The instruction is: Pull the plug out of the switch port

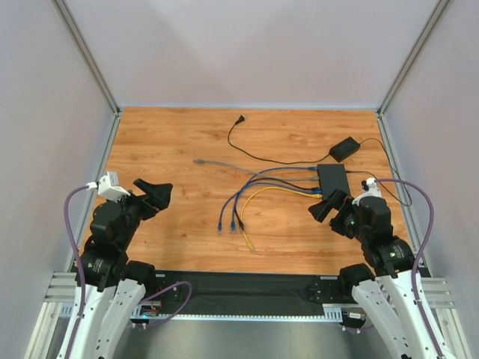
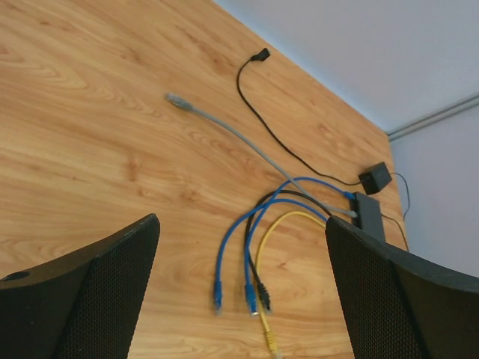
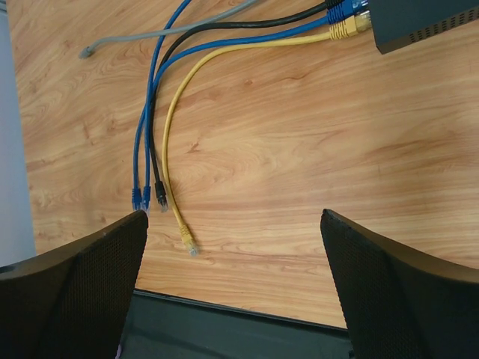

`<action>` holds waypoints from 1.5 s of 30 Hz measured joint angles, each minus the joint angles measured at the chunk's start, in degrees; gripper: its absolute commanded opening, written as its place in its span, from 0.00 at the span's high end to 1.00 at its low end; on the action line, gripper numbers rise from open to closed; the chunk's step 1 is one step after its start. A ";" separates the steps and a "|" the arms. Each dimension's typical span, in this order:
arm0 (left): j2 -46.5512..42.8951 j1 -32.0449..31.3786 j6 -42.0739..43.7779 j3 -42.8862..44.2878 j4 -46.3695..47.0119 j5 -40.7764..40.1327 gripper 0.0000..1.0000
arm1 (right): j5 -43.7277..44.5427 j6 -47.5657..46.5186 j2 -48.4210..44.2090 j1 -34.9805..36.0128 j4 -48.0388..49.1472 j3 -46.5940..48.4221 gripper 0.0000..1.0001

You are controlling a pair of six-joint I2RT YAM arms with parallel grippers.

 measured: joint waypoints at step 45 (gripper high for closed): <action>85.37 -40.79 -11.80 27.61 47.28 11.32 0.41 | 1.44 -4.24 50.16 -28.35 16.50 12.98 0.10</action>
